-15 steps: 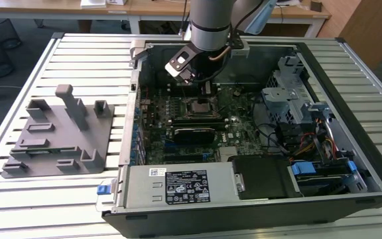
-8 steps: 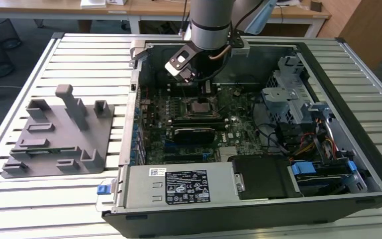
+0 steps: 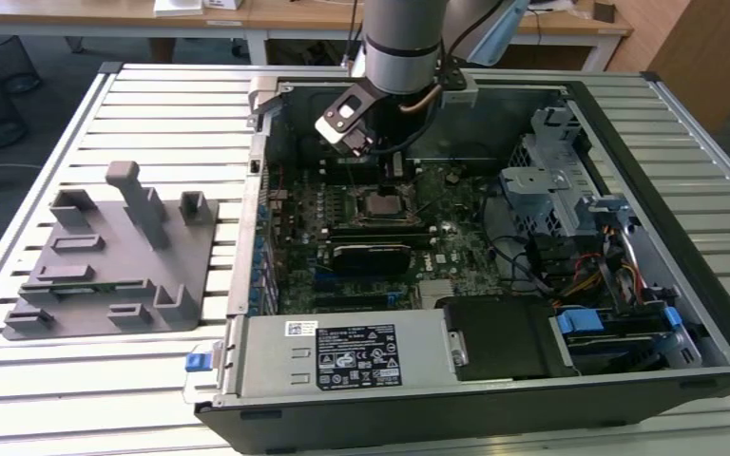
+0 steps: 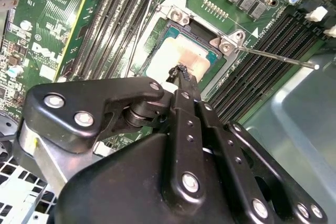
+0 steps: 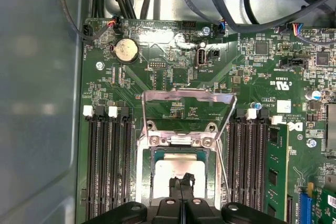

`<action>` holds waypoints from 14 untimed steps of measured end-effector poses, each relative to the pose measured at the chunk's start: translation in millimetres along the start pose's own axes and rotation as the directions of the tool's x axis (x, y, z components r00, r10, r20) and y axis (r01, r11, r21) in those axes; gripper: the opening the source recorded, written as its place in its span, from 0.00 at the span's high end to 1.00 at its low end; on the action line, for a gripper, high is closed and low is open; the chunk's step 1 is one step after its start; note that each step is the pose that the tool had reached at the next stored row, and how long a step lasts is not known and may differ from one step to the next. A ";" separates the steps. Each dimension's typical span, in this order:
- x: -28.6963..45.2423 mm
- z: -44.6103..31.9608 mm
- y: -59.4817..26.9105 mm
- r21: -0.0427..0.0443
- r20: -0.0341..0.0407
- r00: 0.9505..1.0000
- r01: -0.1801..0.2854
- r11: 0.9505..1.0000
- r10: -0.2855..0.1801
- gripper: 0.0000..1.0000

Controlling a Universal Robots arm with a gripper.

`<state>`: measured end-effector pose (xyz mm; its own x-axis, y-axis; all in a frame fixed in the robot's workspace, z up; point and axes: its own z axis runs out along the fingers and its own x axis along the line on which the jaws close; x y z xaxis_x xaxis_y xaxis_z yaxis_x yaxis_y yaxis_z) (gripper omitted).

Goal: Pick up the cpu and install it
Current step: 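Place the cpu into insertion slot, then close the cpu cover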

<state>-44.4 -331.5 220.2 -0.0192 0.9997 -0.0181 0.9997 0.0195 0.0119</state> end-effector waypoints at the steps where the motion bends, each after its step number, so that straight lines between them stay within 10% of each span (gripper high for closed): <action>1: 0.0 -0.2 0.0 0.000 0.000 1.000 0.000 1.000 0.000 0.89; 14: -0.1 -7.2 0.1 0.000 0.000 1.000 0.000 1.000 0.000 0.89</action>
<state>-44.4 -331.5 227.3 -0.0192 0.9997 -0.0180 0.9997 0.0194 0.0119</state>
